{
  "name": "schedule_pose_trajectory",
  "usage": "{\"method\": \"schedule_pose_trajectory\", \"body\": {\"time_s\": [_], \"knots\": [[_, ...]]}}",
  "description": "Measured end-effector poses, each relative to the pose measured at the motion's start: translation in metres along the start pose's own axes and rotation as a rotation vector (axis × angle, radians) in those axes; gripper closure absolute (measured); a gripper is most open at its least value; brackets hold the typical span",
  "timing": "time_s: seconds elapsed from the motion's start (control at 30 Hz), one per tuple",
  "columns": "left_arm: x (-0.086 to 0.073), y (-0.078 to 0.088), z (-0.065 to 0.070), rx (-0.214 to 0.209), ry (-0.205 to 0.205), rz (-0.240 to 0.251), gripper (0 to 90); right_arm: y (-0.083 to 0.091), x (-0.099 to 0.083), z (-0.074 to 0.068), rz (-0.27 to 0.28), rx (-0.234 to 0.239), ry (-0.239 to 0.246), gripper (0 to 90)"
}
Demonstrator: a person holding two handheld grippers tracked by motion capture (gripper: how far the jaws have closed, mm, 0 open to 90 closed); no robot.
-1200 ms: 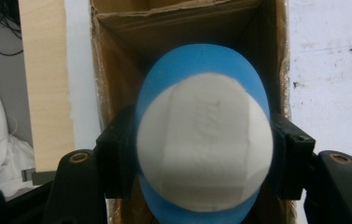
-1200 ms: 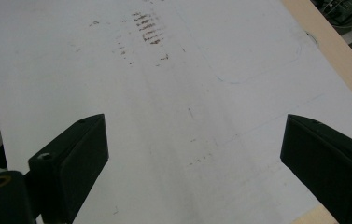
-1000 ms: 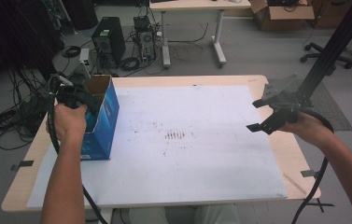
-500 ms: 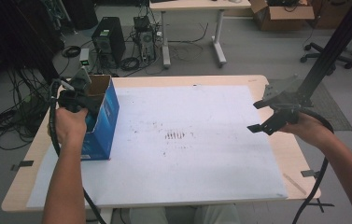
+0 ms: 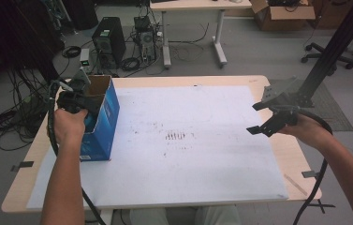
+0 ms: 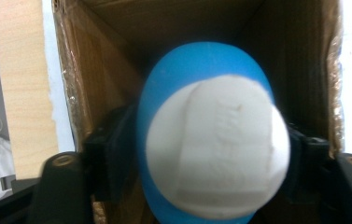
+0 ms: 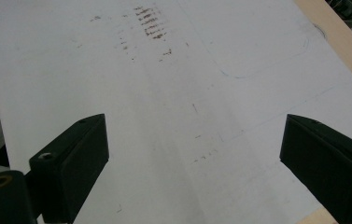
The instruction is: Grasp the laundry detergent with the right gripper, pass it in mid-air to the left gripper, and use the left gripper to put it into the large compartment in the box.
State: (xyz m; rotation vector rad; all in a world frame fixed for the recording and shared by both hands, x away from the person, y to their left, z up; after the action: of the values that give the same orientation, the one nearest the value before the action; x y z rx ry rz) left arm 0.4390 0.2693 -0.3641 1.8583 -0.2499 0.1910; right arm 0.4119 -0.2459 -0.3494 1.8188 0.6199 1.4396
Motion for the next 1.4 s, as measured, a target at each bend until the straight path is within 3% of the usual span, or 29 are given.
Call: {"method": "schedule_pose_trajectory", "body": {"time_s": [0.2, 0.43, 0.7, 1.1, 1.4], "knots": [[0.006, 0.017, -0.006, 0.023, -0.002, 0.032, 19.4, 0.002, 0.000, -0.001, 0.003, -0.002, 0.001, 7.5], [0.011, 0.040, -0.008, 0.012, -0.022, 0.071, 16.8, 0.002, 0.001, -0.003, 0.005, -0.001, 0.005, 7.5], [0.013, 0.065, 0.000, -0.009, -0.059, 0.093, 11.3, 0.009, 0.002, -0.005, 0.017, -0.012, 0.009, 7.6], [0.011, 0.096, 0.013, -0.035, -0.100, 0.146, 9.8, 0.013, 0.004, -0.009, 0.024, -0.020, 0.016, 7.5], [0.010, 0.124, 0.029, -0.041, -0.165, 0.185, 8.6, 0.015, 0.004, -0.012, 0.025, -0.023, 0.018, 7.5]]}}
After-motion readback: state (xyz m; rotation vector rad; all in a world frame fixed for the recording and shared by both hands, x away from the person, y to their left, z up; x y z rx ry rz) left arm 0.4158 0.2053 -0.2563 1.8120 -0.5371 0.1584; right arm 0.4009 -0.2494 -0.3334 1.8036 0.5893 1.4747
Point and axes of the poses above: each handheld gripper's, and its own axes: y roughly backward along the jaws, x roughly out of its top, z roughly to its right, the point moved 9 cm from there along -y, roughly forward along the jaws, and after that the axes turned 14 degrees about x, right-handed, at the moved point
